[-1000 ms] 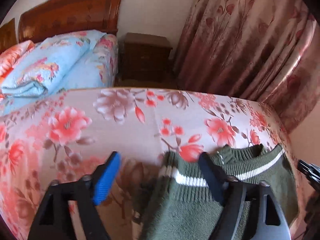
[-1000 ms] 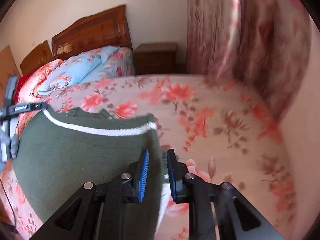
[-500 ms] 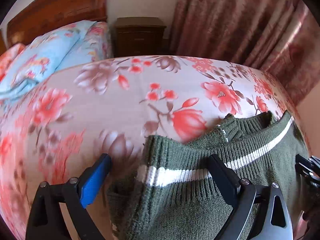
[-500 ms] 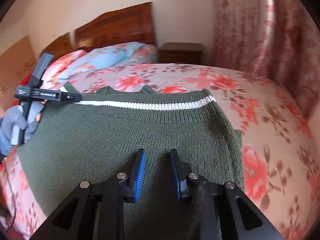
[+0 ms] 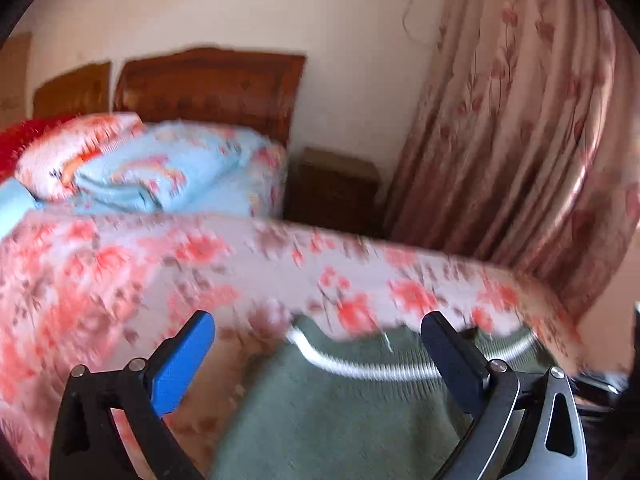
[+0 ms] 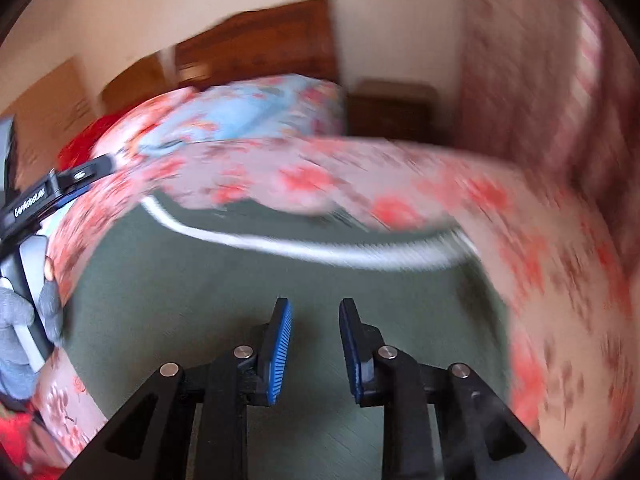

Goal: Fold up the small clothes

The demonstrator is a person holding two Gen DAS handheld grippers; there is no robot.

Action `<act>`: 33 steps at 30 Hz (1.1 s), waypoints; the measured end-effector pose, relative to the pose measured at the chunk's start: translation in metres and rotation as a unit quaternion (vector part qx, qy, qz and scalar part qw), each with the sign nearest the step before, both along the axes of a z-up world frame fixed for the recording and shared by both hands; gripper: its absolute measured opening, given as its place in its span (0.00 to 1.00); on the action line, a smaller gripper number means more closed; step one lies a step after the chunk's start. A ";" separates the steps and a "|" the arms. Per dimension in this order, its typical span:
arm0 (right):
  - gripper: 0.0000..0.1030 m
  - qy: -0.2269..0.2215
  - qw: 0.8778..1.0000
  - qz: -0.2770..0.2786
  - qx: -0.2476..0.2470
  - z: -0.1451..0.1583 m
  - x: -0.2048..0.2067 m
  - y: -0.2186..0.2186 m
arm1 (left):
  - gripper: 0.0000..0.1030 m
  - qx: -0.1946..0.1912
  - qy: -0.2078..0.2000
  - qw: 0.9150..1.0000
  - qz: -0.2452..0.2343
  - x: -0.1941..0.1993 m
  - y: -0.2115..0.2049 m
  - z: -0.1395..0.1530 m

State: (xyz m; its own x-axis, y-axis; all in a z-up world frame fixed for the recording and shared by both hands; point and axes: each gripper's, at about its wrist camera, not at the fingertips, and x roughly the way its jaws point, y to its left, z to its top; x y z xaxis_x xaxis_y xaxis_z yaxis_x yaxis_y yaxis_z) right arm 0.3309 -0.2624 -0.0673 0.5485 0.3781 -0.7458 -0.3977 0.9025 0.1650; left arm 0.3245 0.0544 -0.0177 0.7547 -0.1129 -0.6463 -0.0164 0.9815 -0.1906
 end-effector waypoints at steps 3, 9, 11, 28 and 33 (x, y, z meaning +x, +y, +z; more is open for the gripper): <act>0.25 0.006 0.998 0.055 -0.027 -0.007 0.015 0.046 | 1.00 0.037 0.052 0.998 -0.027 0.010 -0.019 -0.021; 0.23 0.048 0.996 0.074 -0.019 -0.030 0.031 0.049 | 1.00 0.114 0.115 0.984 -0.078 0.016 -0.048 -0.065; 0.22 0.041 0.996 0.061 -0.044 -0.030 0.029 0.033 | 1.00 0.133 0.125 0.980 -0.081 0.019 -0.054 -0.069; 0.14 0.038 0.997 -0.030 -0.067 -0.033 0.047 -0.008 | 1.00 0.136 0.127 0.979 -0.084 0.016 -0.055 -0.069; 0.13 0.054 0.993 -0.107 0.005 -0.035 0.058 -0.053 | 1.00 0.133 0.127 0.979 -0.086 0.017 -0.054 -0.070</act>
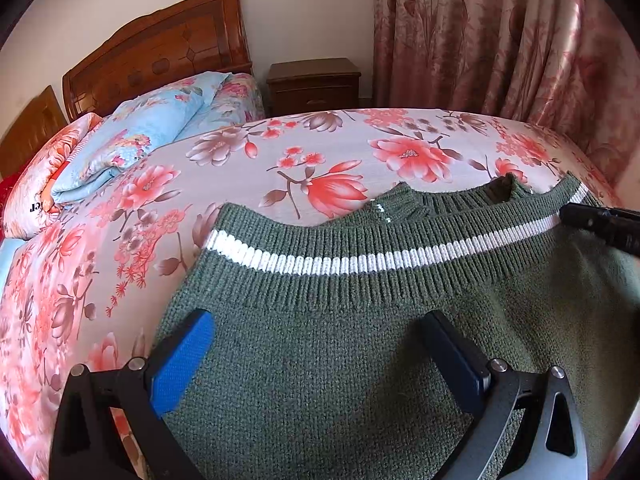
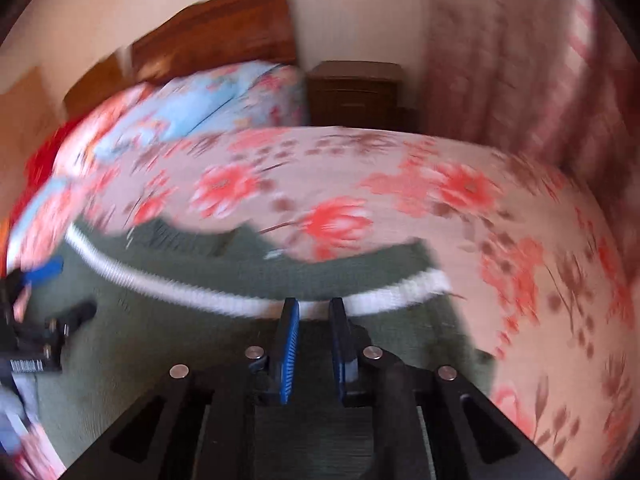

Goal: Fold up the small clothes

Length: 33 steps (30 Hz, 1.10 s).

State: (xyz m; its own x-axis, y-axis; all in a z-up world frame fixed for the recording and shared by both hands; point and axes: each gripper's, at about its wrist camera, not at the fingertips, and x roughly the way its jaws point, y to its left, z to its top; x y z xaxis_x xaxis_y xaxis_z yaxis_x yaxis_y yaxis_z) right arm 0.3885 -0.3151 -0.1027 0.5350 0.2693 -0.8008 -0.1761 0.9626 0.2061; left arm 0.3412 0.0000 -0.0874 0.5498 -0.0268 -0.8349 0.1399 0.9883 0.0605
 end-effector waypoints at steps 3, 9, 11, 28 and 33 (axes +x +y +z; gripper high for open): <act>0.15 -0.004 1.000 -0.027 -0.008 0.007 0.000 -0.002 | 1.00 -0.001 0.000 1.000 0.000 0.000 0.000 0.000; 0.16 -0.039 0.996 0.075 -0.024 0.027 -0.039 0.051 | 1.00 -0.001 0.000 1.000 0.000 0.000 0.000 0.000; 0.16 -0.035 0.990 0.125 -0.053 0.020 -0.051 0.073 | 1.00 -0.001 0.001 1.000 0.000 0.000 0.000 0.000; 0.18 -0.053 0.998 0.022 -0.010 0.021 -0.070 0.014 | 1.00 -0.008 0.003 1.000 0.002 0.001 0.001 0.001; 0.18 -0.062 0.992 0.104 -0.023 0.023 -0.081 0.072 | 1.00 -0.004 0.003 1.000 0.003 0.001 -0.001 0.001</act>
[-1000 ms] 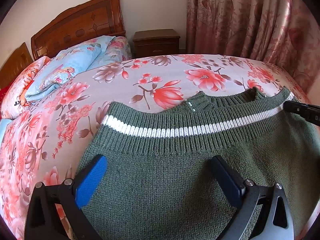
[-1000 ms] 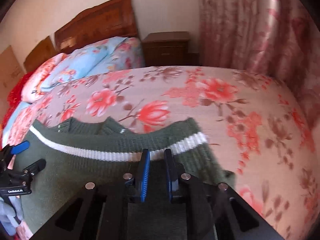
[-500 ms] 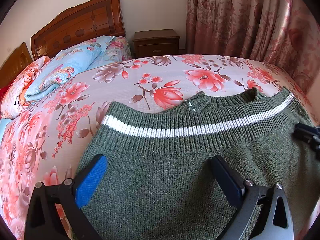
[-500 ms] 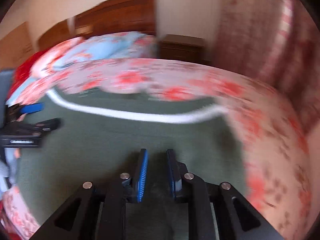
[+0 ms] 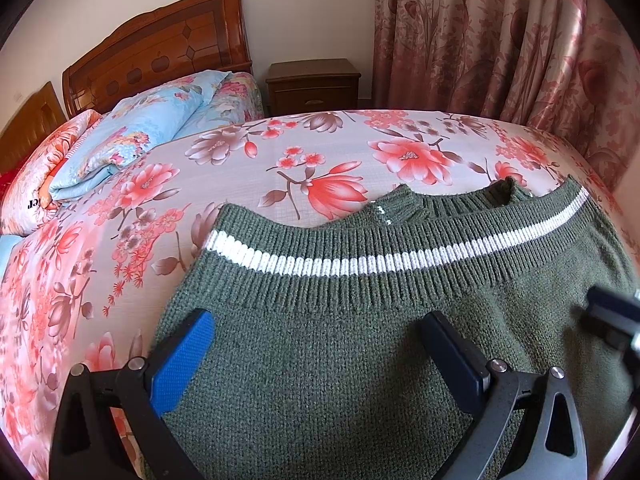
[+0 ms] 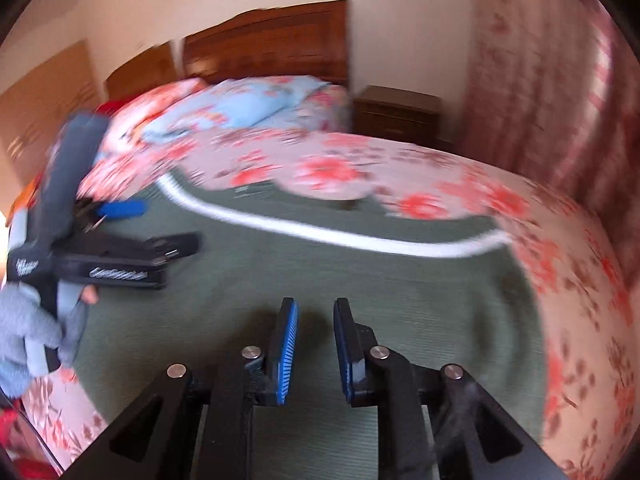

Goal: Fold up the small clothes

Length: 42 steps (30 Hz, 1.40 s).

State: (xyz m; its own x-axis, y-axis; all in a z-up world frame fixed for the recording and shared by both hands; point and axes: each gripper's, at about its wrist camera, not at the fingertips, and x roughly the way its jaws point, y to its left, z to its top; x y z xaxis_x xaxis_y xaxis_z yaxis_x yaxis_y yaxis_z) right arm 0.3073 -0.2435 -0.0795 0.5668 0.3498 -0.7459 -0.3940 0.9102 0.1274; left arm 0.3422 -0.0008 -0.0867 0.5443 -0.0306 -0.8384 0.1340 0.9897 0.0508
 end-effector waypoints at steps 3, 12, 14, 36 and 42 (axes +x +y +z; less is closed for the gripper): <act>0.18 0.003 1.000 0.019 -0.018 -0.009 -0.002 0.009 | 1.00 -0.002 0.000 1.000 0.000 0.000 0.001 0.000; 0.16 0.023 0.996 -0.082 0.020 -0.009 -0.014 -0.070 | 1.00 -0.065 0.002 0.998 0.007 -0.025 -0.008 0.021; 0.20 0.008 0.996 -0.087 0.004 0.000 -0.023 -0.058 | 1.00 -0.057 -0.017 0.998 -0.012 -0.045 -0.025 0.032; 0.17 -0.003 0.998 0.063 0.002 -0.001 -0.070 0.001 | 1.00 -0.066 -0.005 0.997 -0.034 -0.125 0.017 0.021; 0.20 -0.025 0.992 0.116 -0.046 -0.013 -0.084 0.011 | 1.00 -0.009 -0.022 0.998 -0.060 -0.135 0.005 0.010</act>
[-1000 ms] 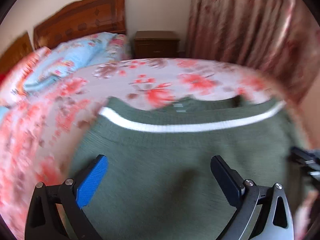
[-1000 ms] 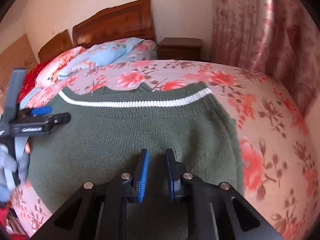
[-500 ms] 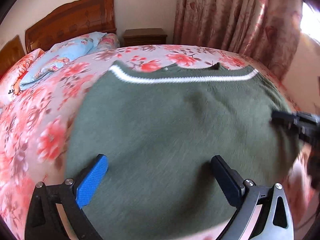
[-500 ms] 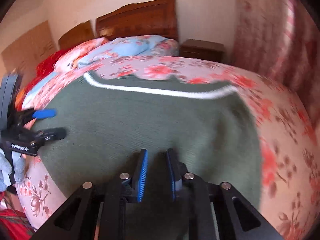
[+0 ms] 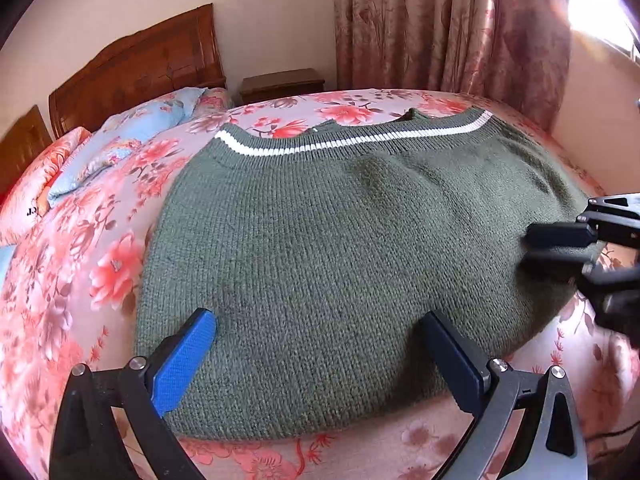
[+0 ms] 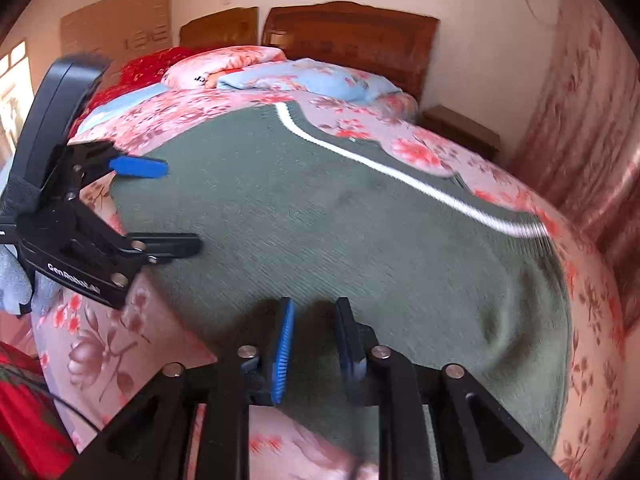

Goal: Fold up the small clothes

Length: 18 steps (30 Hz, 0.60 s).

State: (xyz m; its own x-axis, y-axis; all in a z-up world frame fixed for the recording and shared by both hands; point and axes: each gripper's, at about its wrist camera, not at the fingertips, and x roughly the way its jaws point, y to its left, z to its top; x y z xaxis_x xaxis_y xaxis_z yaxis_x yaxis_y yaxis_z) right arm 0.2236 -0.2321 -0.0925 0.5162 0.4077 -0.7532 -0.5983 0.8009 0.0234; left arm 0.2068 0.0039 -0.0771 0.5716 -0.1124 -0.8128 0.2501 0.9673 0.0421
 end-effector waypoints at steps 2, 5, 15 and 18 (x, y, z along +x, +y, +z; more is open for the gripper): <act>0.20 0.009 1.000 -0.023 0.007 0.000 0.000 -0.022 | 1.00 0.001 0.001 1.000 -0.006 -0.001 0.001 0.000; 0.20 0.017 0.998 -0.057 0.019 -0.002 -0.002 -0.057 | 1.00 0.003 0.002 1.000 -0.004 0.000 0.000 -0.001; 0.21 0.033 0.995 -0.091 0.029 0.003 -0.005 -0.071 | 1.00 0.001 0.005 1.000 -0.002 0.000 0.001 -0.001; 0.21 0.027 0.994 -0.106 0.031 0.011 0.003 -0.064 | 1.00 -0.009 0.017 1.000 0.006 0.004 0.002 0.003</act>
State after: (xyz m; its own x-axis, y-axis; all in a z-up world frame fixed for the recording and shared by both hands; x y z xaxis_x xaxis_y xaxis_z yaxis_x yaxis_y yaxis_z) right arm 0.2269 -0.2966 -0.0811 0.5549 0.3401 -0.7592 -0.4128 0.9049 0.1037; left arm 0.2106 0.0057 -0.0739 0.5446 -0.1207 -0.8299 0.2393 0.9708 0.0158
